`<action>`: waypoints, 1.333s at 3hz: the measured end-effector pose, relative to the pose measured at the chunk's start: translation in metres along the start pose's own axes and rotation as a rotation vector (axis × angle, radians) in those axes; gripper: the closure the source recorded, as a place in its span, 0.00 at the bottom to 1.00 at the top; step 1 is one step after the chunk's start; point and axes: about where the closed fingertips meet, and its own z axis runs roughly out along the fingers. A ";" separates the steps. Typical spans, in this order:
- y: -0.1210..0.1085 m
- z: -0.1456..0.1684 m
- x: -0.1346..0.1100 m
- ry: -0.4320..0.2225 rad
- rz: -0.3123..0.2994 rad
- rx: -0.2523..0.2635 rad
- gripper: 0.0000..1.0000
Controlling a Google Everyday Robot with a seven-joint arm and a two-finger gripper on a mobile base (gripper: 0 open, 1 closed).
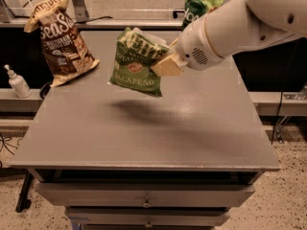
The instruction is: Move green jalapeno chip bag near brown chip bag
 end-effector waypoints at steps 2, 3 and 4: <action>-0.053 0.050 -0.033 -0.091 0.117 0.111 1.00; -0.059 0.084 -0.043 -0.114 0.167 0.105 1.00; -0.060 0.117 -0.052 -0.125 0.204 0.093 1.00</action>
Offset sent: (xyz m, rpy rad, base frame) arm 0.1194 0.0617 -0.0093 0.1729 -0.0198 -0.2189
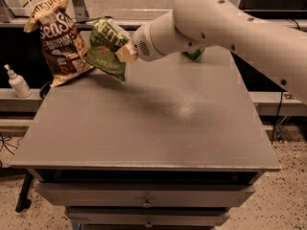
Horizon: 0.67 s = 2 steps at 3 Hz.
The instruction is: Move green jalapeno chip bag near brown chip bag
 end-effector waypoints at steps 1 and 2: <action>0.002 0.017 0.006 0.025 0.023 -0.004 1.00; 0.005 0.025 0.014 0.051 0.044 -0.008 1.00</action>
Offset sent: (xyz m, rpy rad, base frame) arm 0.0053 0.0135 -0.0401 -0.0303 0.0989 -0.0340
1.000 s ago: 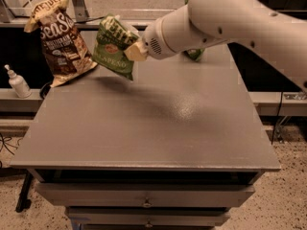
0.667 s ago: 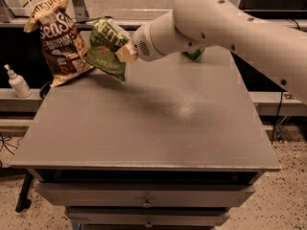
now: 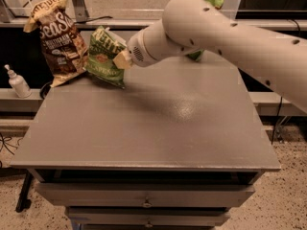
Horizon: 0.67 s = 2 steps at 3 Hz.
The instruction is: Move green jalapeno chip bag near brown chip bag
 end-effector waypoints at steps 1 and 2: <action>0.000 0.001 0.007 0.024 0.012 -0.001 0.81; -0.001 0.000 0.013 0.038 0.021 0.000 0.59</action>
Offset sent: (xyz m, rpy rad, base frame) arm -0.0034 -0.0156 -0.0174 -0.0303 0.0547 -0.0271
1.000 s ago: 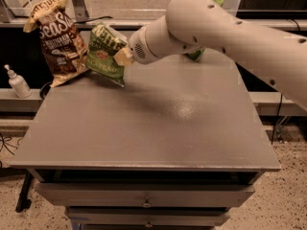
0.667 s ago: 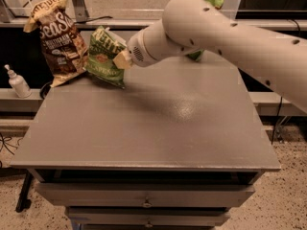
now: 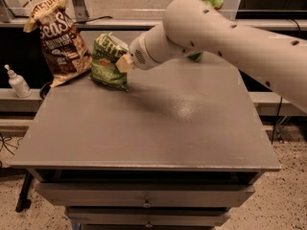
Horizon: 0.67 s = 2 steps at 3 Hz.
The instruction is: Move green jalapeno chip bag near brown chip bag
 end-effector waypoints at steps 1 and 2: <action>-0.002 -0.001 0.004 0.010 0.002 -0.002 0.34; -0.001 0.002 0.004 0.019 -0.005 -0.017 0.12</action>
Offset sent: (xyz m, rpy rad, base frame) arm 0.0026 -0.0023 -0.0070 -0.0173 0.0273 0.0314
